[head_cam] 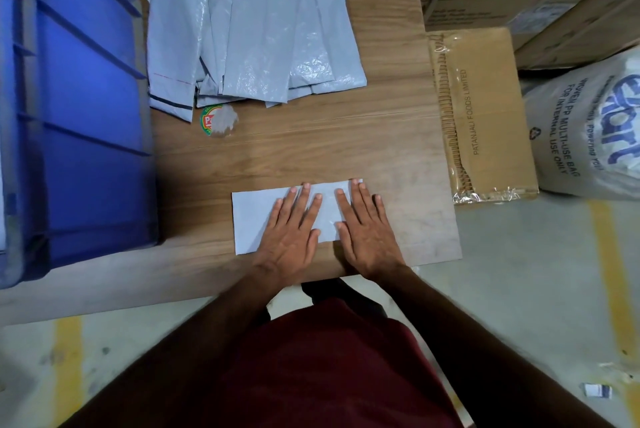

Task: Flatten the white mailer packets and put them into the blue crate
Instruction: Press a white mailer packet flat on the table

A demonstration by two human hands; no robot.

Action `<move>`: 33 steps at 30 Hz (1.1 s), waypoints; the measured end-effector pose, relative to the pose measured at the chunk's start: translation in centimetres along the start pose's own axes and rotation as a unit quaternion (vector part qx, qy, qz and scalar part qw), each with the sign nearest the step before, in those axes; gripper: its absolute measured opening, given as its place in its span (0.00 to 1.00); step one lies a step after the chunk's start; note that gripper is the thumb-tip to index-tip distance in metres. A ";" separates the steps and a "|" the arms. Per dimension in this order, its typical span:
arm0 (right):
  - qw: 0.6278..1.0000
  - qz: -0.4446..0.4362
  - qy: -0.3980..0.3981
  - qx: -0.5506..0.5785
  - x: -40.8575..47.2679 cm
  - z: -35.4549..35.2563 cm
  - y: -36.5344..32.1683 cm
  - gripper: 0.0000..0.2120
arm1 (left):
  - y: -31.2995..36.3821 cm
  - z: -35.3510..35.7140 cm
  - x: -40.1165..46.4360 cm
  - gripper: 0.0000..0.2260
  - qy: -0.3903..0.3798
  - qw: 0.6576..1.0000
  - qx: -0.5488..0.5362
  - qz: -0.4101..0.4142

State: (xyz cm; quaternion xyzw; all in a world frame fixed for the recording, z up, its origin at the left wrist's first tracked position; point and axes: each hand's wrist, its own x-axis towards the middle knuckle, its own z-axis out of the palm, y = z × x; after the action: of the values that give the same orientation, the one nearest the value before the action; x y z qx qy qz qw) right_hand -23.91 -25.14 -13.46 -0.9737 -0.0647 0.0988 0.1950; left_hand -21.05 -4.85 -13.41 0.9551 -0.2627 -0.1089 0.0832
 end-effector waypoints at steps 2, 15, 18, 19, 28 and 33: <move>1.000 -0.002 -0.008 -0.007 -0.1 0.2 0.2 0.29 | 0.1 0.3 0.0 0.30 -0.012 1.000 0.012 -0.011; 0.999 0.038 -0.009 -0.023 -1.2 0.0 2.2 0.31 | 2.1 0.7 1.1 0.30 -0.019 1.000 0.012 0.019; 0.999 0.045 0.003 -0.015 -1.2 -0.2 1.7 0.31 | 2.0 0.2 1.1 0.30 -0.004 0.999 0.006 0.034; 0.999 0.040 0.010 -0.005 -1.1 -0.4 1.4 0.31 | 1.7 -0.1 0.9 0.30 0.014 1.000 0.005 0.027; 1.000 -0.022 -0.010 -0.014 0.4 1.2 -1.0 0.30 | -2.2 1.0 -2.6 0.30 0.011 0.999 0.027 -0.032; 1.000 -0.014 0.002 -0.017 0.6 0.8 -1.9 0.30 | -1.7 0.8 -2.5 0.29 0.021 0.998 0.019 -0.053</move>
State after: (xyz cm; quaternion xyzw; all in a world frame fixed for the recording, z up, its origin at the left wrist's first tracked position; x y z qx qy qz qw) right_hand -23.68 -22.99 -13.52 -0.9760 -0.0799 0.0932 0.1800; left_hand -22.57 -2.20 -14.09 0.9711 -0.2121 -0.0882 0.0644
